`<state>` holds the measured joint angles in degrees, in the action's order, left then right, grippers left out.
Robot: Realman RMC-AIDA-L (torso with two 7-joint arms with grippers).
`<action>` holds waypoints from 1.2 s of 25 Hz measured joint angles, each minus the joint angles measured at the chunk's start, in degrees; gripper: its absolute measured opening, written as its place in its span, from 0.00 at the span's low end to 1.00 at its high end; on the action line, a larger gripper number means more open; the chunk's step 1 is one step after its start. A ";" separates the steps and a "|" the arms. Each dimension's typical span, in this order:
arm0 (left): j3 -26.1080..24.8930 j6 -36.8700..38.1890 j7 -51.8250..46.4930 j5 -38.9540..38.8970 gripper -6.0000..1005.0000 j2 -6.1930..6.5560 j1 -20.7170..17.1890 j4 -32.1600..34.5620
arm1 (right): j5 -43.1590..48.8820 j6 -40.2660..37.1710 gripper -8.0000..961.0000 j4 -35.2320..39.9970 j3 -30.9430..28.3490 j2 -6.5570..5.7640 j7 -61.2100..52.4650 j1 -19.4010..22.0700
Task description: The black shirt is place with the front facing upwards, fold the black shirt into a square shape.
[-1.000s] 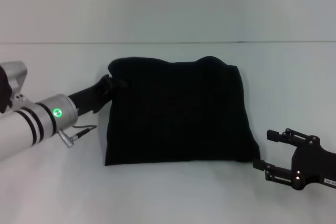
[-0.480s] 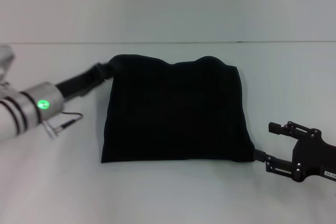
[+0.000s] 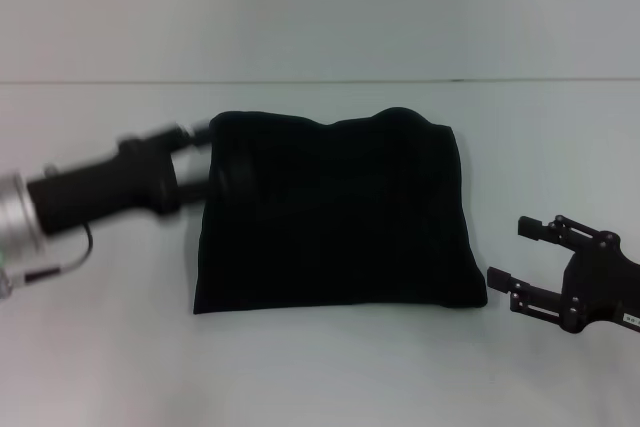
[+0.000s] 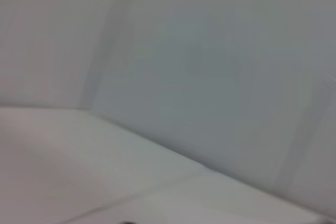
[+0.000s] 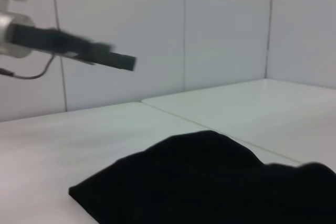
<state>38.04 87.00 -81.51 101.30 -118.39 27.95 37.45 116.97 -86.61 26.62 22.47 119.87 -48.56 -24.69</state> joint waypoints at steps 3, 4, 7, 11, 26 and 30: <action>-0.08 7.49 8.92 4.11 0.67 -1.27 -2.50 3.04 | 0.00 -1.05 0.84 -0.13 -0.05 0.08 1.47 0.14; -0.16 8.77 10.59 5.11 0.72 -1.60 -3.44 3.47 | 0.00 -1.40 0.84 -0.28 -0.08 0.09 1.89 0.31; -0.24 9.96 11.39 8.31 0.85 -2.34 -5.77 3.95 | 0.00 -2.22 0.84 -1.14 -0.10 0.09 3.10 1.10; -0.50 8.66 11.32 13.92 0.91 -3.09 -8.60 3.75 | 0.21 -1.15 0.84 -2.87 -0.04 0.07 5.46 2.81; -3.17 5.60 12.70 14.65 0.93 -2.82 -8.74 1.60 | 0.13 2.86 0.84 -3.95 -0.06 0.00 7.70 4.45; -3.25 5.86 12.69 14.64 0.93 -2.81 -8.64 1.61 | 0.10 2.86 0.84 -3.95 -0.06 0.00 7.70 4.47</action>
<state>34.79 92.86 -68.82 115.94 -121.19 19.31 39.05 117.07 -83.75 22.67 22.41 119.87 -40.86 -20.22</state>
